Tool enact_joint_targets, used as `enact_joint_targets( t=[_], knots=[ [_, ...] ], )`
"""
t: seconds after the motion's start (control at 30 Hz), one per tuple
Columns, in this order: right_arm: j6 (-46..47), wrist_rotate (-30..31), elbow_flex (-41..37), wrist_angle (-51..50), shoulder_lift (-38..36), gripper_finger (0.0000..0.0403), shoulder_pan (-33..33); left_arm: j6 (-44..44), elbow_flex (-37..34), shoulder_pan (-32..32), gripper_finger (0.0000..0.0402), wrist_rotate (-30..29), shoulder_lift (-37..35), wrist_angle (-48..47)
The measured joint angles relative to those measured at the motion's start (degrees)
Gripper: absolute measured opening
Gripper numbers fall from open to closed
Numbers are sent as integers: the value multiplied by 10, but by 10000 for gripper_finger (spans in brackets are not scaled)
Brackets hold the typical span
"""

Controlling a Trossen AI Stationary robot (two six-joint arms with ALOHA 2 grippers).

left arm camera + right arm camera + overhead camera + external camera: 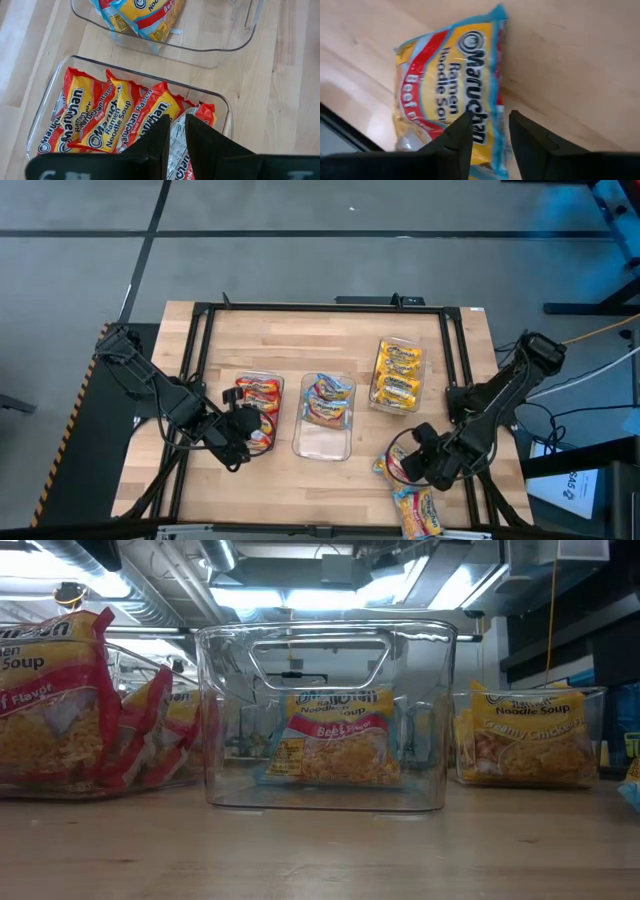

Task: Sort Maruchan noodles
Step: Put the blue noodle pack into the middle transparent bin

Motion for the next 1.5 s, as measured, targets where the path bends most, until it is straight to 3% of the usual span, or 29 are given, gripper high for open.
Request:
enact_joint_targets(
  t=[0.23, 0.47, 0.57, 0.73, 0.93, 1.27, 1.5],
  knots=[
    [-7, 5, -1, 12, 6, 140, 0, 0, 0, 0, 53, 0, 0, 0],
    [-9, -1, -1, 46, 44, 127, 0, 0, 0, 0, 53, 1, 0, 1],
    [-9, -3, -1, 47, 49, 102, 0, 0, 0, 0, 53, 1, 0, 0],
    [-16, 22, -1, 31, 46, 15, 0, 2, 0, 0, 53, -6, 0, 1],
    [-60, 72, 9, 24, 42, 3, -22, 3, 0, 0, 53, -14, 0, 1],
    [-232, 127, 149, -49, 28, 1, -70, 3, 0, 0, 53, -15, 0, 1],
    [-346, 220, 276, -121, 28, 0, -99, 2, 0, 0, 53, -15, 0, 1]
  ],
)
